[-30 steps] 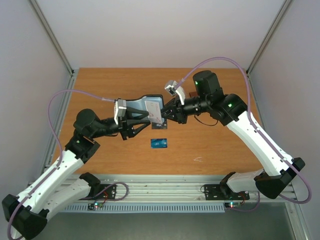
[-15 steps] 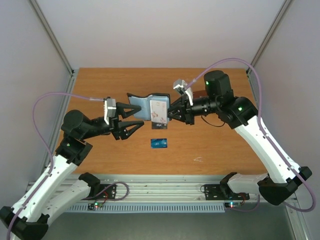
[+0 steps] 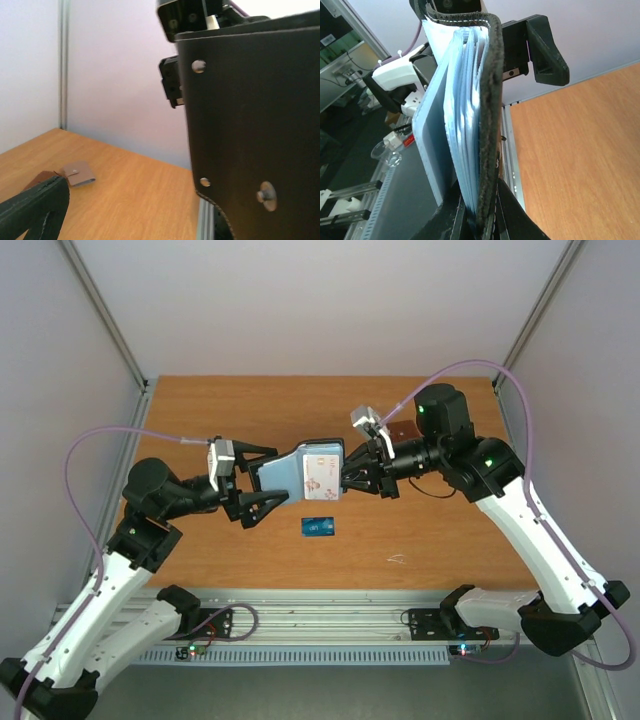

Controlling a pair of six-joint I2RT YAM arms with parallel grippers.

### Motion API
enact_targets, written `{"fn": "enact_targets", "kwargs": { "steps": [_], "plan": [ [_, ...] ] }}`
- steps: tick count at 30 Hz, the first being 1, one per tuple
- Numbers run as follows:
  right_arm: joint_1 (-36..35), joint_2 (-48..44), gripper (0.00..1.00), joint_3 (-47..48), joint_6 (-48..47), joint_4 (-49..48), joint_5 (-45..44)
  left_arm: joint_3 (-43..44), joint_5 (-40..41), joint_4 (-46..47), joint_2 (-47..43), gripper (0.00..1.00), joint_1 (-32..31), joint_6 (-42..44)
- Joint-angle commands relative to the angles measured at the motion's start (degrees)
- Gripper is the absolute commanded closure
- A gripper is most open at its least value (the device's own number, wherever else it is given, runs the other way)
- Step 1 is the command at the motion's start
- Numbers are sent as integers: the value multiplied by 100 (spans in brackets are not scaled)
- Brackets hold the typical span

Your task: Take the credit cards out of the card holder

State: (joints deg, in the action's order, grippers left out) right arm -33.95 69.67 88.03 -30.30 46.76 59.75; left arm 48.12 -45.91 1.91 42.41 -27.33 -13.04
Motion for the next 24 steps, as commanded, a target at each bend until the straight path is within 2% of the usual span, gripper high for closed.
{"fn": "enact_targets", "kwargs": {
  "steps": [1, 3, 4, 6, 7, 8, 13, 19, 21, 24],
  "plan": [
    [12, 74, 99, 155, 77, -126, 356, -39, -508, 503, 55, 3, 35, -93],
    [12, 113, 99, 168, 112, -141, 396, -48, -526, 535, 49, 19, 35, -53],
    [16, 131, 98, 166, 104, -133, 373, -48, -532, 546, 38, 36, 31, -50],
    [12, 128, 90, 139, 95, -128, 304, -61, -501, 540, 16, 76, 35, -42],
    [16, 114, 86, 122, 91, -132, 250, -65, -485, 546, -1, 91, 35, -41],
    [16, 90, 79, 100, 76, -120, 180, -61, -465, 527, -17, 99, 35, -34],
    [204, -273, 43, -293, -75, -236, -293, -45, -169, 386, -124, 100, 35, -6],
    [328, -281, 3, -643, 727, -1147, 146, -66, -204, 336, -132, 100, 35, -15],
    [323, -158, 3, -744, 1161, -1576, 277, -89, -210, 409, -122, 100, 35, -48],
    [319, -114, 7, -969, 1589, -2166, 203, -84, -213, 426, -133, 100, 35, -41]
  ]
}}
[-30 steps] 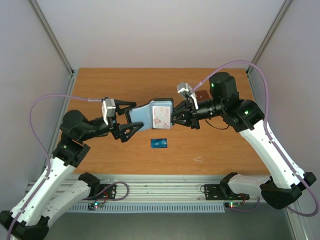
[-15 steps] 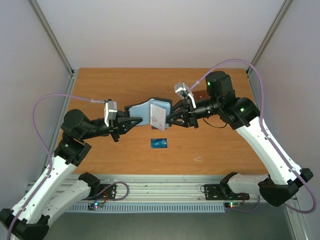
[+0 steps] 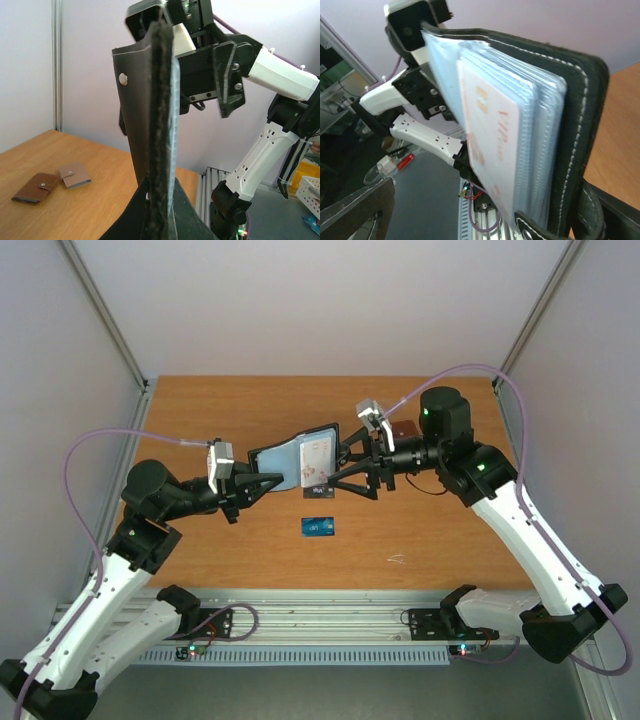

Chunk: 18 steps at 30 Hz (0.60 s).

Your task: Take the credit cards out of the card holder

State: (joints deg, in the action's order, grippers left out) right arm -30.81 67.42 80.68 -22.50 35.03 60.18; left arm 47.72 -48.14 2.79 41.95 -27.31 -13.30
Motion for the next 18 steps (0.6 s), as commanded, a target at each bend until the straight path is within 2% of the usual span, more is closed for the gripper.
{"fn": "enact_targets", "kwargs": {
  "steps": [1, 4, 5, 8, 13, 15, 17, 18],
  "plan": [
    [5, 121, 8, -243, 838, -1068, 103, -44, 9, 318, -86, 100, 33, -15],
    [5, 148, 12, -195, 807, -1105, -37, -57, 6, 318, -108, 100, 33, -23],
    [9, 160, 17, -189, 798, -1141, 5, -61, 3, 327, -107, 100, 33, -23],
    [5, 245, 55, -123, 878, -1171, 184, -62, 19, 332, -99, 100, 33, -24],
    [8, 300, 97, -97, 904, -1127, 451, -120, 113, 332, -123, 100, 33, -134],
    [5, 286, 99, -97, 885, -1070, 503, -141, 251, 287, -134, 100, 33, -176],
    [12, 238, 99, -101, 820, -995, 479, -156, 720, 105, -149, 99, 33, -243],
    [12, 212, 99, -105, 784, -947, 416, -162, 1159, -66, -144, 94, 33, -285]
  ]
}}
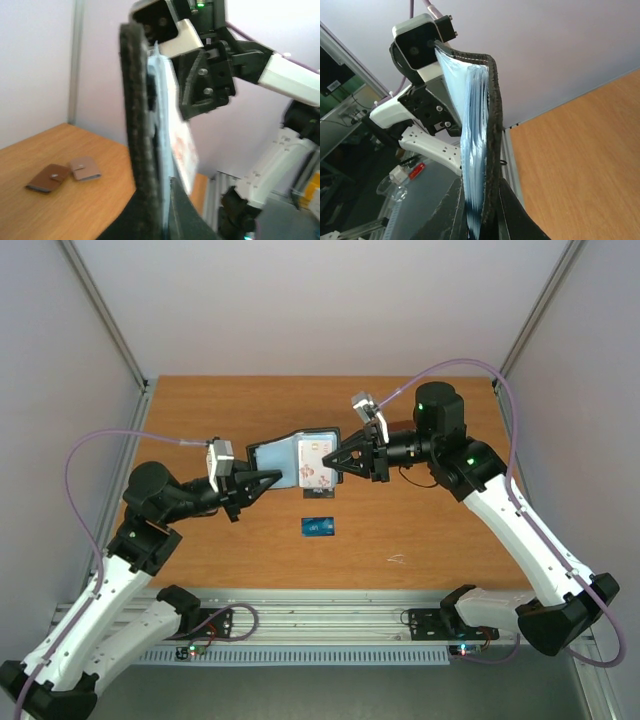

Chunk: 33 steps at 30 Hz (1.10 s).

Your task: Take the credit cards out of the card holder

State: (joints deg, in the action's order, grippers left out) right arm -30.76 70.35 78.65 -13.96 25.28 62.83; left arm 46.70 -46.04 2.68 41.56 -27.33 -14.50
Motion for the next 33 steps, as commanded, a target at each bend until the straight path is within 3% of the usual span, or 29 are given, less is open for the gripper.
{"fn": "enact_targets", "kwargs": {
  "steps": [1, 3, 5, 10, 12, 14, 16, 19, 21, 23, 29, 33],
  "plan": [
    [15, -109, 99, 102, -117, 111, 42, -70, 1438, -211, -104, 82, 42, -180],
    [18, -117, 99, 161, -210, 404, -377, -89, 2554, -791, -72, 64, 51, -216],
    [22, -22, 99, 334, -278, 1027, -1161, -88, 3271, -1148, -2, 55, 74, -105],
    [-117, 484, 99, 1264, 96, 2862, -4398, -87, 4549, -1582, 92, 49, 119, 362],
    [-445, 602, 99, 1523, 108, 3226, -5497, -84, 4429, -1437, 64, 49, 163, 464],
    [-835, 758, 99, 1756, 114, 3466, -6611, -78, 3417, -1137, 41, 55, 167, 625],
    [-1193, 988, 99, 2003, 76, 3663, -7085, -127, 2098, -720, 85, 66, 169, 785],
    [-1561, 1253, 99, 2291, -159, 3634, -6852, -314, 635, 80, 245, 71, 167, 288],
    [-1650, 1216, 99, 2233, -360, 3294, -6166, -437, 116, 474, 400, 69, 159, -227],
    [-1652, 1087, 99, 2023, -492, 2842, -5412, -493, 28, 636, 526, 69, 158, -655],
    [-1655, 856, 99, 1592, -768, 2150, -3814, -482, 224, 684, 555, 67, 158, -833],
    [-1661, 784, 99, 1424, -890, 1966, -3183, -479, 137, 768, 555, 66, 158, -877]
  ]
}}
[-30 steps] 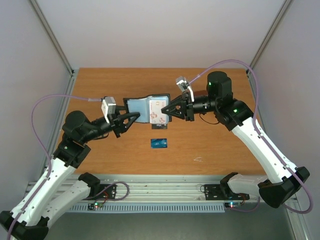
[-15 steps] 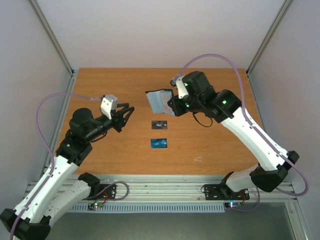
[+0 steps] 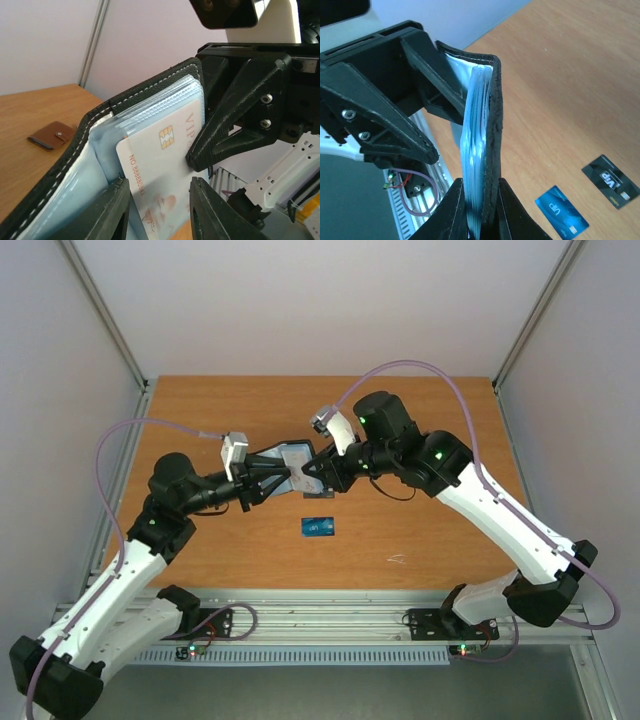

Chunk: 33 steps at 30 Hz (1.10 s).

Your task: Take the credit cards out of the card holder

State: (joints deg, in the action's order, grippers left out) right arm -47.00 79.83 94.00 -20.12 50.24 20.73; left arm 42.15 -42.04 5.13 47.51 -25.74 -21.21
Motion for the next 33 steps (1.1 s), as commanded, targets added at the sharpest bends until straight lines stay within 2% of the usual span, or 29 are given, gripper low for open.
{"fn": "enact_targets", "kwargs": {
  "steps": [1, 7, 13, 17, 19, 25, 26, 27, 33],
  "plan": [
    [-45, -175, 99, -117, -300, -545, 1127, -23, -260, 524, -40, 65, -2, -208],
    [-37, -580, 99, -421, -533, -1057, 1668, 15, -50, 295, -96, 64, 29, -265],
    [-36, -754, 99, -553, -613, -1249, 2169, 26, -406, 458, -88, 61, 34, -261],
    [-37, -802, 99, -599, -602, -1388, 2170, 33, -650, 610, -69, 62, 34, -232],
    [-37, -763, 99, -631, -530, -1483, 2125, 34, -1011, 860, -37, 65, 14, -217],
    [-39, -446, 99, -501, -502, -1482, 2049, 254, -1387, 1110, 50, 78, -141, -190],
    [-37, -447, 99, -513, -524, -1474, 1963, 296, -1373, 1082, 35, 84, -138, -190],
    [-29, -451, 99, -532, -542, -1481, 1888, 324, -1368, 1029, 13, 98, -137, -133],
    [159, -585, 99, -842, -361, -1588, 1852, 237, -1269, 958, -161, 100, -87, -118]
  ]
}}
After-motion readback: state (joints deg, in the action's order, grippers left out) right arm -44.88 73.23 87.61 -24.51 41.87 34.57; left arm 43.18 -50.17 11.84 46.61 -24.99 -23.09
